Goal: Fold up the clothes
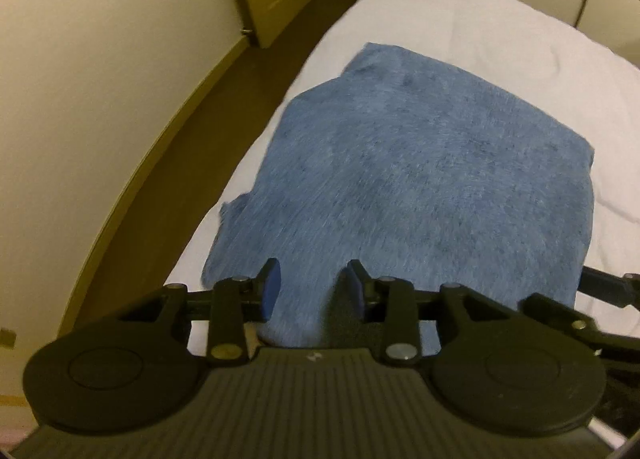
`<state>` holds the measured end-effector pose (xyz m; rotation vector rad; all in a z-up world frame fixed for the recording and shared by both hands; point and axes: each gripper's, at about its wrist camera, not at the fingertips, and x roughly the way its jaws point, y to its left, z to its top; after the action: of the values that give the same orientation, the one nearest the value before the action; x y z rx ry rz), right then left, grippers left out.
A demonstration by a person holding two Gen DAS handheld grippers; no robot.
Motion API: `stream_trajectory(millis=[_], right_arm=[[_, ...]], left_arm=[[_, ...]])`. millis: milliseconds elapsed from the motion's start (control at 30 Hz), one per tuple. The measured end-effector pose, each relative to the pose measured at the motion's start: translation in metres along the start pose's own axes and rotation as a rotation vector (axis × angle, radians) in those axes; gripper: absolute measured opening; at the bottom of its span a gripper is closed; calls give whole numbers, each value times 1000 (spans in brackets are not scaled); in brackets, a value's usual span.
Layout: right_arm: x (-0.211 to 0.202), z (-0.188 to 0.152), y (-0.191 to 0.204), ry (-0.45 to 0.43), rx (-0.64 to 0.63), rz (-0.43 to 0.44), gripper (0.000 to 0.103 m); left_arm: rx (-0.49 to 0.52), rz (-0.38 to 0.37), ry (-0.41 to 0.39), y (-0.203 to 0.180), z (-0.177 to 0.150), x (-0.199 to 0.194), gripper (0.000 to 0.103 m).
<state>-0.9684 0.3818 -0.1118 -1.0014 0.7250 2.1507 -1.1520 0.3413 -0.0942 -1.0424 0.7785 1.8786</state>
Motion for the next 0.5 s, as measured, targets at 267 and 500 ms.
stream_trajectory(millis=[267, 500], right_arm=[[-78, -18, -20, -93, 24, 88, 87], [-114, -38, -46, -108, -24, 174, 89]], left_arm=[[-97, 57, -89, -12, -40, -89, 58], [-168, 136, -152, -44, -90, -165, 77]])
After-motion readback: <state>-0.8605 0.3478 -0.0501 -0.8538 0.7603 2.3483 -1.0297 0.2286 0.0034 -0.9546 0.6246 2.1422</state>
